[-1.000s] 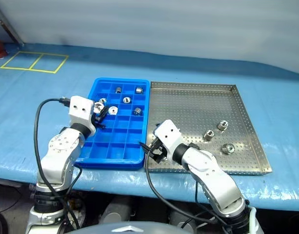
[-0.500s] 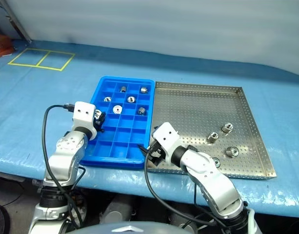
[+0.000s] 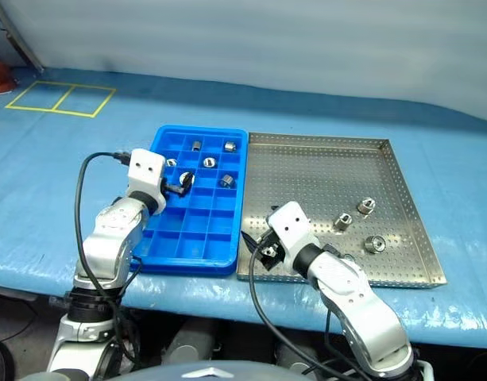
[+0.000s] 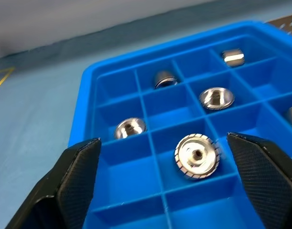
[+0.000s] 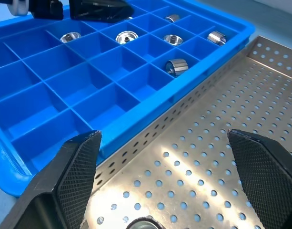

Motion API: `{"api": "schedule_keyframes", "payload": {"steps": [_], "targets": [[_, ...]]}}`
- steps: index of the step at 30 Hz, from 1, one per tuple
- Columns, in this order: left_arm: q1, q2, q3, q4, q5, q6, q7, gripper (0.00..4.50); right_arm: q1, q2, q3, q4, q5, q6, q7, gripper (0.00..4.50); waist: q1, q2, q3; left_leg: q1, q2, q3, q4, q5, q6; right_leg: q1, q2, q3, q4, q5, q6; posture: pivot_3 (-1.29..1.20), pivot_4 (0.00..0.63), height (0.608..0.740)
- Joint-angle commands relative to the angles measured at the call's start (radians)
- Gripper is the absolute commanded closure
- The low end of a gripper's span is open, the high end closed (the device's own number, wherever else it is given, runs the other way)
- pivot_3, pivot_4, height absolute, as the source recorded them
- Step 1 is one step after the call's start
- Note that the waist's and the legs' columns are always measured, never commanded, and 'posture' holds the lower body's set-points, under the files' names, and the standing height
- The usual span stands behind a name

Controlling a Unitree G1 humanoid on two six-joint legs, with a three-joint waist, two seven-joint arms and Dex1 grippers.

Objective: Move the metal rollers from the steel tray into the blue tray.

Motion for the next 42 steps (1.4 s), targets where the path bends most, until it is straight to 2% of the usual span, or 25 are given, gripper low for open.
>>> {"api": "schedule_keyframes", "payload": {"steps": [1, 8, 18, 27, 36, 39, 42], "targets": [[-0.068, 0.003, -0.047, -0.051, -0.120, -0.011, -0.156, 0.04, 0.050, -0.022, -0.079, -0.076, 0.002, 0.009, -0.011, 0.00, -0.009, 0.000, 0.000, 0.000, 0.000, 0.000, 0.000, 0.000, 0.000, 0.000, 0.000, 0.000, 0.000, 0.000, 0.000, 0.14, 0.150, 0.740], [-0.190, 0.060, -0.211, 0.053, -0.191, -0.016, -0.419, 0.04, 0.171, -0.033, -0.174, -0.135, -0.005, 0.023, -0.041, 0.00, -0.055, 0.001, 0.000, 0.001, -0.001, 0.001, 0.001, 0.000, 0.000, 0.000, 0.002, 0.001, 0.001, 0.000, 0.000, 0.09, 0.150, 0.740], [-0.331, 0.198, -0.555, 0.230, -0.094, -0.197, -0.864, 0.04, 0.267, -0.001, -0.146, -0.174, -0.026, 0.017, -0.104, 0.00, -0.093, 0.001, -0.001, 0.002, -0.001, 0.002, 0.000, 0.000, 0.000, 0.000, 0.002, 0.002, 0.001, -0.001, 0.000, 0.03, 0.150, 0.740], [-0.414, 0.178, -0.675, 0.377, 0.028, -0.316, -0.982, 0.04, 0.270, 0.036, -0.096, -0.172, -0.049, 0.002, -0.133, 0.00, -0.097, 0.001, -0.001, 0.001, -0.001, 0.001, 0.001, 0.000, 0.000, -0.001, 0.002, 0.003, 0.001, -0.001, 0.000, 0.00, 0.150, 0.740], [-0.444, 0.161, -0.732, 0.472, 0.138, -0.424, -1.042, 0.04, 0.264, 0.056, -0.078, -0.158, -0.061, -0.026, -0.142, 0.00, -0.100, 0.001, -0.001, 0.001, 0.000, 0.002, 0.001, 0.000, 0.000, -0.001, 0.002, 0.003, 0.001, -0.001, 0.000, 0.00, 0.150, 0.740], [-0.448, 0.152, -0.744, 0.499, 0.176, -0.458, -1.043, 0.62, 0.261, 0.061, -0.082, -0.151, -0.065, -0.036, -0.141, 0.00, -0.103, 0.001, -0.001, 0.001, 0.000, 0.002, 0.001, 0.000, 0.000, -0.001, 0.002, 0.003, 0.001, -0.001, 0.000, 0.00, 0.150, 0.740], [-0.450, 0.147, -0.750, 0.509, 0.209, -0.486, -1.042, 1.59, 0.258, 0.063, -0.083, -0.147, -0.068, -0.040, -0.139, 0.00, -0.108, 0.002, -0.001, 0.001, 0.000, 0.002, 0.001, 0.000, 0.000, -0.001, 0.003, 0.003, 0.002, -0.001, 0.000, 0.00, 0.150, 0.740]]}}
